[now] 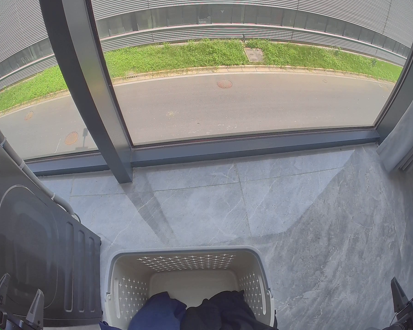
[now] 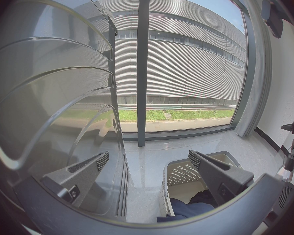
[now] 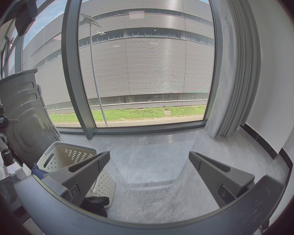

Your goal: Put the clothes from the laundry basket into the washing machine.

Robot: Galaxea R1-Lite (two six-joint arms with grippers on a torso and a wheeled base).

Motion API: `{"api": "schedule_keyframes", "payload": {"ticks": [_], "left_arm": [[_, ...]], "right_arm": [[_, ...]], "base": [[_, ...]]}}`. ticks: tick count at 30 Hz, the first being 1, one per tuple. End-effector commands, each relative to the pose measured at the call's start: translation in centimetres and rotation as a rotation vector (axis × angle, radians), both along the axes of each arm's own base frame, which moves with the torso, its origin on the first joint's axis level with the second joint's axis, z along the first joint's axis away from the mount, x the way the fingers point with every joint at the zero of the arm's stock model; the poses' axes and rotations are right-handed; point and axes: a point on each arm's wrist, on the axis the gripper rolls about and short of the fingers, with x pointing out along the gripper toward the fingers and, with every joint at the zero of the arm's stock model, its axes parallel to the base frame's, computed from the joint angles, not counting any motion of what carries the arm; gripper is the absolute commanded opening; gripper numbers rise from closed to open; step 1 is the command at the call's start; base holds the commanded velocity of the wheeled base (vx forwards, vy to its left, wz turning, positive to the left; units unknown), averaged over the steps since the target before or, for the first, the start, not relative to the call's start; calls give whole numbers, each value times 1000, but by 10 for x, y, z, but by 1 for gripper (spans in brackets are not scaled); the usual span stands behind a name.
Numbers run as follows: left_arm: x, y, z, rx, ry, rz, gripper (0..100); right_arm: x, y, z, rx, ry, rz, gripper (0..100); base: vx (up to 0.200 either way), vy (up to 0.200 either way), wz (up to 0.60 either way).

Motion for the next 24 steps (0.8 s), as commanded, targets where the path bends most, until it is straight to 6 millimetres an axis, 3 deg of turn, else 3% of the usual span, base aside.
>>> {"api": "schedule_keyframes", "payload": {"ticks": [1, 24], "left_arm": [[0, 0, -5, 0, 1, 0, 100], [0, 0, -5, 0, 1, 0, 100]], "right_arm": [[-1, 0, -4, 0, -6, 1, 100], [-1, 0, -4, 0, -6, 1, 100]], "base": [[0, 0, 0], [0, 0, 0]]}}
